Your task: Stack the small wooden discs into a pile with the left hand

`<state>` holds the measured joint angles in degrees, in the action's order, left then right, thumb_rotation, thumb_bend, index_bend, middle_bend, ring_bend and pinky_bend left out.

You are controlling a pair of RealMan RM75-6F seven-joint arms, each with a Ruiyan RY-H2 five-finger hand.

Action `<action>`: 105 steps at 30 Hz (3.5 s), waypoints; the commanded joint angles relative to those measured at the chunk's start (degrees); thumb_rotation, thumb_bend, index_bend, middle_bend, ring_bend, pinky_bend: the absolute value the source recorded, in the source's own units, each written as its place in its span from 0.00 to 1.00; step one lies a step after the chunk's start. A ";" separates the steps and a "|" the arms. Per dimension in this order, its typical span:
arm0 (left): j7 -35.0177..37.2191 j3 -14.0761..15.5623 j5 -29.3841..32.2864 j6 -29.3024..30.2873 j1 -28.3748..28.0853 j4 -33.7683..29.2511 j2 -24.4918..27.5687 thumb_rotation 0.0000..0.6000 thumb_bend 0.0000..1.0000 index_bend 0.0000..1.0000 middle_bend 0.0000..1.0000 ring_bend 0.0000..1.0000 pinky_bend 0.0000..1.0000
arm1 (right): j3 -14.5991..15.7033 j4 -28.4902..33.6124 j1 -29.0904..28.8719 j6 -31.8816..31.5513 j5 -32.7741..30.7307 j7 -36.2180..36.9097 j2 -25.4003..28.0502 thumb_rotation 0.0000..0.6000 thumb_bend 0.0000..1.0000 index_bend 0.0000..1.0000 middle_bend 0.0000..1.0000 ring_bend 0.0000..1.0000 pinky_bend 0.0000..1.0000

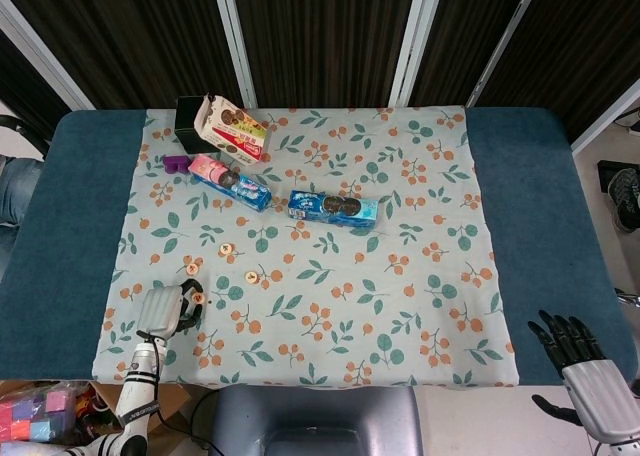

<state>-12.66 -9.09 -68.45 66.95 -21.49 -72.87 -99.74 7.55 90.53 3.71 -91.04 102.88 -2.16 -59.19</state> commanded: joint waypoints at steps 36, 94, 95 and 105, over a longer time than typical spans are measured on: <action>-2.67 -5.26 6.62 -2.32 -3.30 -10.50 8.42 1.00 0.43 0.33 1.00 1.00 1.00 | -0.13 0.02 0.13 -0.50 -0.15 0.98 0.39 1.00 0.14 0.00 0.00 0.00 0.00; 1.58 -5.48 9.38 -5.62 -8.79 -1.87 5.30 1.00 0.40 0.52 1.00 1.00 1.00 | -0.43 0.49 0.02 0.29 -0.90 0.08 0.23 1.00 0.14 0.00 0.00 0.00 0.00; 1.77 -4.88 8.65 -5.08 -8.11 -4.41 6.63 1.00 0.40 0.52 1.00 1.00 1.00 | -0.45 0.48 0.00 0.32 -0.91 0.00 0.18 1.00 0.14 0.00 0.00 0.00 0.00; 2.03 0.28 4.93 -3.35 -4.42 -15.45 12.45 1.00 0.40 0.51 1.00 1.00 1.00 | -0.23 0.24 0.10 -0.01 -0.40 0.25 0.17 1.00 0.14 0.00 0.00 0.00 0.00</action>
<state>-10.67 -9.42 -62.96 63.23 -26.45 -87.73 -87.79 7.32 90.77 3.80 -91.03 102.48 -1.92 -59.03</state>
